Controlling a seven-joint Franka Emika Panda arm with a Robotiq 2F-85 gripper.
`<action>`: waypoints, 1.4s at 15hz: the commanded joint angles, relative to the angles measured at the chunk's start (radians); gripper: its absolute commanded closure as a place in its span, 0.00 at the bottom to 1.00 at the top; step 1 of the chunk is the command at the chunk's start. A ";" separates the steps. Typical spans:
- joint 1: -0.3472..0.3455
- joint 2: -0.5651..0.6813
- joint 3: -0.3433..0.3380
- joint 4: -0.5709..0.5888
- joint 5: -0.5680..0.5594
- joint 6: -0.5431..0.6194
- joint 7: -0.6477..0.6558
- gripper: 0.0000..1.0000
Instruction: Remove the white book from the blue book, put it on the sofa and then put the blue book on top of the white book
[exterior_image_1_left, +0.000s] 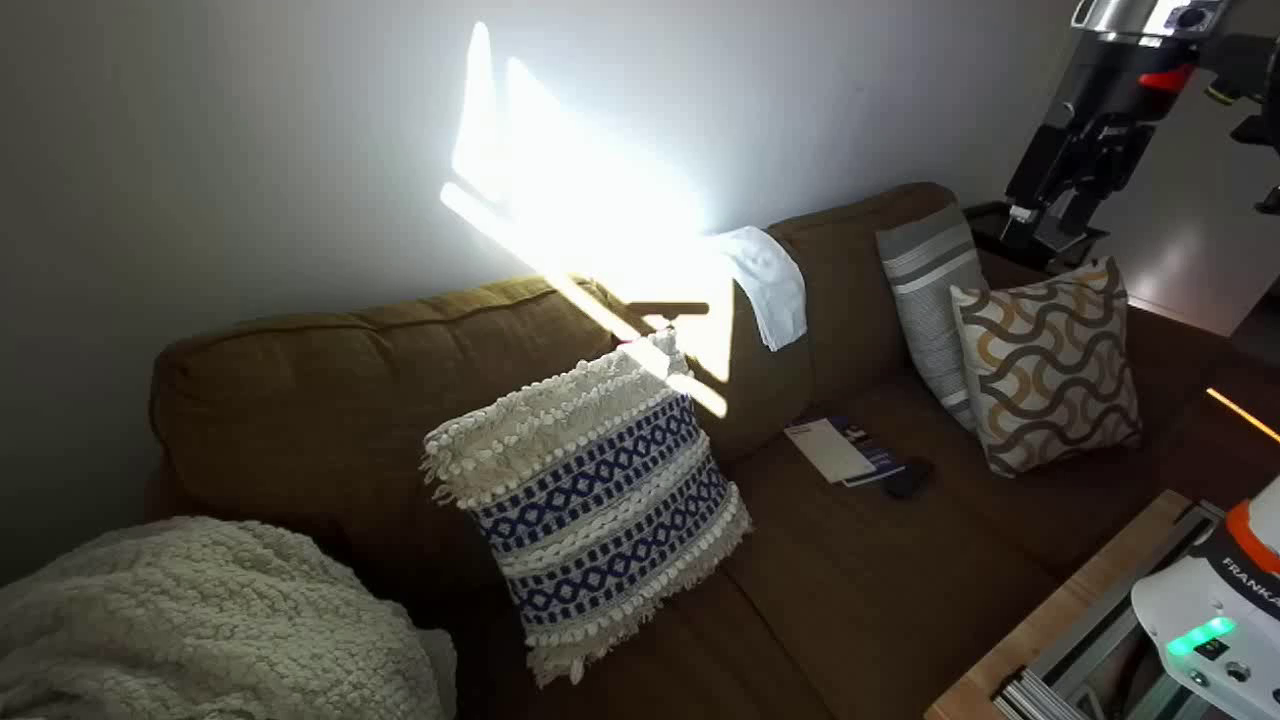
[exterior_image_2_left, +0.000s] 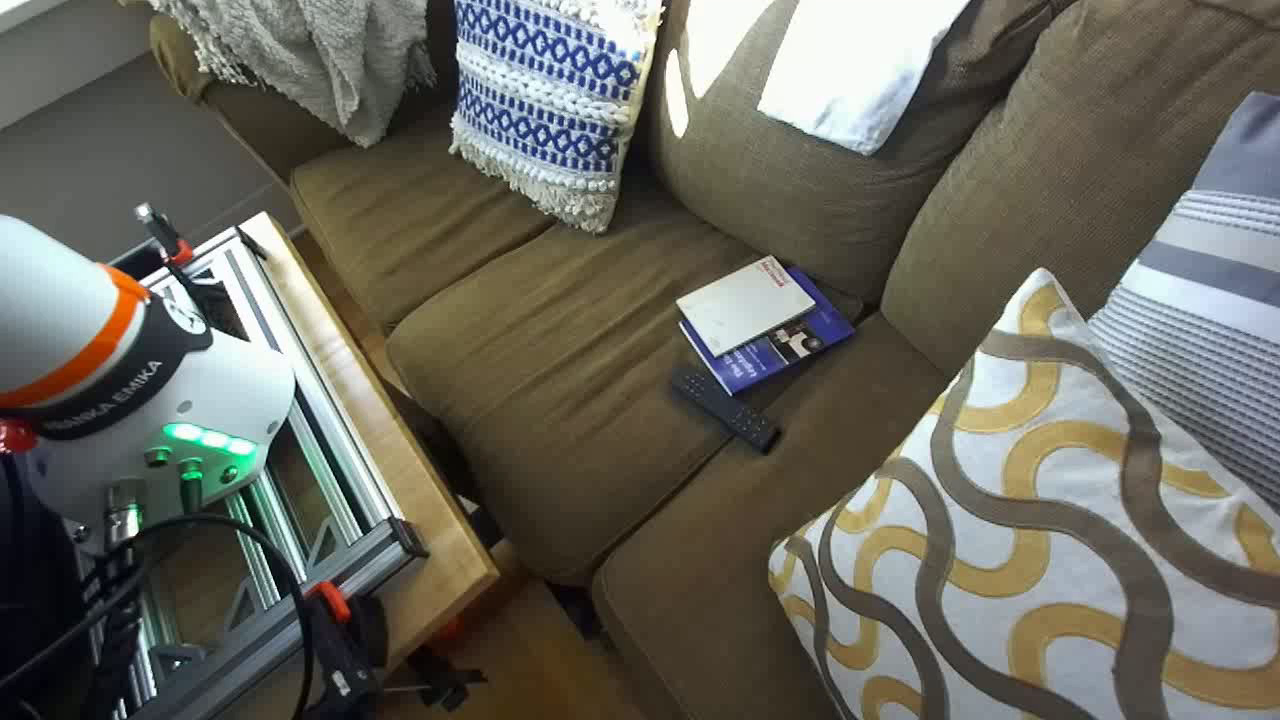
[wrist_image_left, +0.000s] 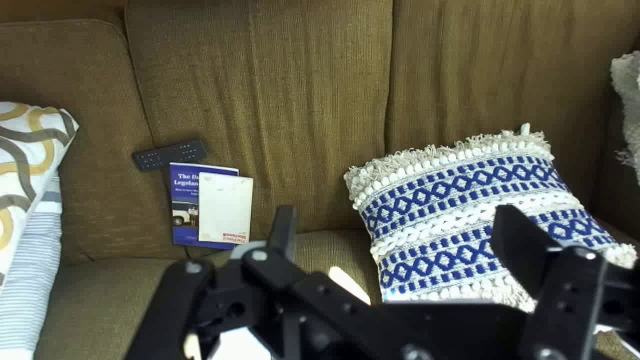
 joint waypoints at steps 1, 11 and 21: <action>-0.004 0.000 0.002 0.003 0.002 -0.003 -0.002 0.00; -0.004 0.000 0.002 0.003 0.002 -0.003 -0.002 0.00; -0.180 0.396 -0.108 -0.002 -0.199 -0.014 -0.017 0.00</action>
